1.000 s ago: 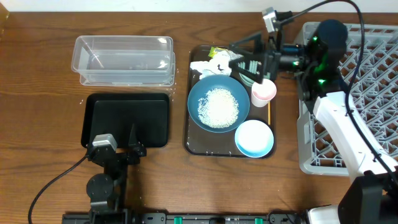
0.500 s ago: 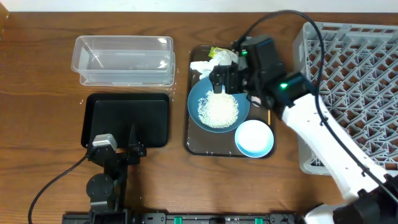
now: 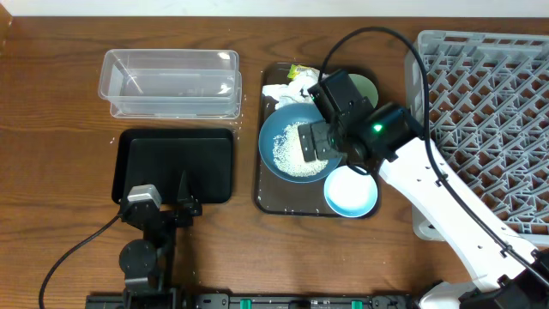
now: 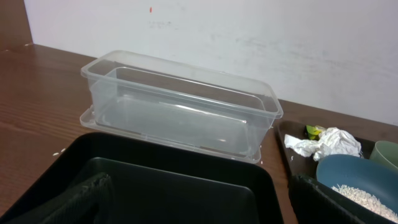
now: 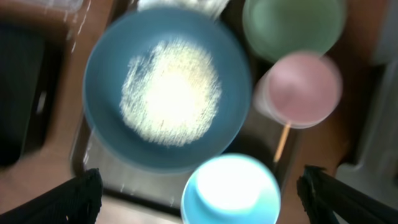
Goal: Sort waste into correct bins and load items into the dishwasher rack
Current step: 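Grasp the light-blue bowl rim with the right gripper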
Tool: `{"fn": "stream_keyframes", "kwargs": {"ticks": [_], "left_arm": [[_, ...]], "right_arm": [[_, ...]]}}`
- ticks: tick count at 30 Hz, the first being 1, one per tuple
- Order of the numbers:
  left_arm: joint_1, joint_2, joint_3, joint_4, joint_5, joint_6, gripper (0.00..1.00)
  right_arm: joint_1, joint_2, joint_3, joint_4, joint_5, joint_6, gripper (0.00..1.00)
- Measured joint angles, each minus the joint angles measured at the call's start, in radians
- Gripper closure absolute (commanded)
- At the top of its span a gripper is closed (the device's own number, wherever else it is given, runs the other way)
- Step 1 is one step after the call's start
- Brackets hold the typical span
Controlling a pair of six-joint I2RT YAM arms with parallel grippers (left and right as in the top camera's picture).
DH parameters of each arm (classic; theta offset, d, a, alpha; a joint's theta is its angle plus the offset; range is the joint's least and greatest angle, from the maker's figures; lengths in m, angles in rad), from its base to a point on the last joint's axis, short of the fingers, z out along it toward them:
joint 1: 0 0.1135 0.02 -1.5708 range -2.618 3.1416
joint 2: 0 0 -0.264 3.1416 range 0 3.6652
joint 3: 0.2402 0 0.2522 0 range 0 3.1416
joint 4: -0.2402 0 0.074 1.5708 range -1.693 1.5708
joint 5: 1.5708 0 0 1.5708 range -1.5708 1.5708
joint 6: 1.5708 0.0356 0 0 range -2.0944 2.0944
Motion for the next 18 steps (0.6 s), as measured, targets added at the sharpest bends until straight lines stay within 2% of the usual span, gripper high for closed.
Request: {"fn": "stream_keyframes", "kwargs": {"ticks": [6, 15, 18], "left_arm": [[0.000, 0.000, 0.000, 0.000, 0.000, 0.000, 0.08], [0.000, 0.000, 0.000, 0.000, 0.000, 0.000, 0.08], [0.000, 0.000, 0.000, 0.000, 0.000, 0.000, 0.08]], "right_arm": [[0.001, 0.000, -0.059, -0.060, -0.077, 0.000, 0.01], [0.001, 0.000, -0.253, -0.009, -0.264, 0.000, 0.01], [0.001, 0.000, -0.303, 0.028, -0.288, 0.000, 0.06]]}}
